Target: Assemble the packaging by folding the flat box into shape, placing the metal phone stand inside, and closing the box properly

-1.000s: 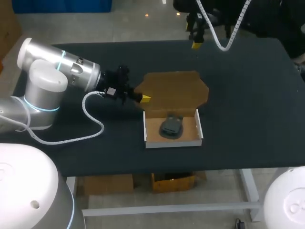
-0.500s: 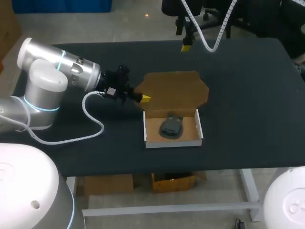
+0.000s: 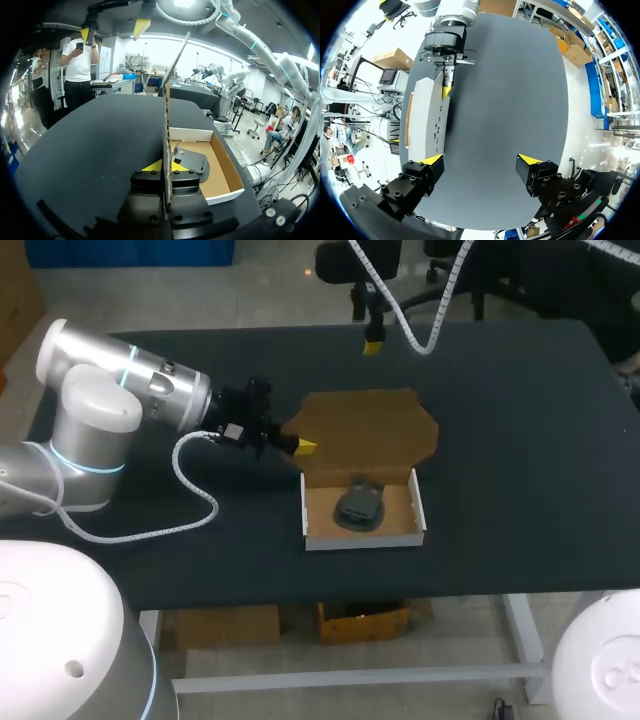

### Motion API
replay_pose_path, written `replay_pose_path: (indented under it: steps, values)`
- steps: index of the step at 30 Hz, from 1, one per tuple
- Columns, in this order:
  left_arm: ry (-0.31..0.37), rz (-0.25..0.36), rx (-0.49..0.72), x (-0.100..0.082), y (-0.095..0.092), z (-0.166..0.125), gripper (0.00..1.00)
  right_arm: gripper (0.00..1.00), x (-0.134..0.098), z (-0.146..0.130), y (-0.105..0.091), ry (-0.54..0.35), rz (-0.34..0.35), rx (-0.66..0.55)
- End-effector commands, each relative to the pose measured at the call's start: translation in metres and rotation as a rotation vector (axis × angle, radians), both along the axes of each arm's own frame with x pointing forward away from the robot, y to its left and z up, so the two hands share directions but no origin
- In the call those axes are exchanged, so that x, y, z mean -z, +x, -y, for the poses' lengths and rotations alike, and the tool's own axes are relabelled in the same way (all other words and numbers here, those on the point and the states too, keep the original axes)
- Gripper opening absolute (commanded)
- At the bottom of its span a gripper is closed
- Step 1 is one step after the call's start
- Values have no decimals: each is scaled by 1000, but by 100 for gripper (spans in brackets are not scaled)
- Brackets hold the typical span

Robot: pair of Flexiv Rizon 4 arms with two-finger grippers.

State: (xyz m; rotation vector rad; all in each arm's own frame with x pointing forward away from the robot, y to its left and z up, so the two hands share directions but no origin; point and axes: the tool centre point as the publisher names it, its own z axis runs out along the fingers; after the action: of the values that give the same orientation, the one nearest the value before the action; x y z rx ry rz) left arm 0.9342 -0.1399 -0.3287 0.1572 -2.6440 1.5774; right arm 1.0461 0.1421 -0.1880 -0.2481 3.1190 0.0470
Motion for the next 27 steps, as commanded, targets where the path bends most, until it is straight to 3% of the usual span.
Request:
replay_pose_path:
  steps: [1,3,10,11,12,23,27]
  values:
    - [-1,0,2,2,0,0,0,86,7,-3,-5,-4,8,5]
    - [-1,0,2,2,0,0,0,81,10,-4,-6,0,6,8]
    - [-1,0,2,2,0,0,0,78,24,-6,-10,8,-2,16]
    - [-1,0,2,2,0,0,0,67,26,-6,-11,8,-4,18]
    - [-1,0,2,2,0,0,0,48,28,-6,-12,8,-5,20]
    - [-1,0,2,2,0,0,0,53,35,-9,-30,17,-13,22]
    - [-1,0,2,2,0,0,0,50,37,-12,-40,19,-15,20]
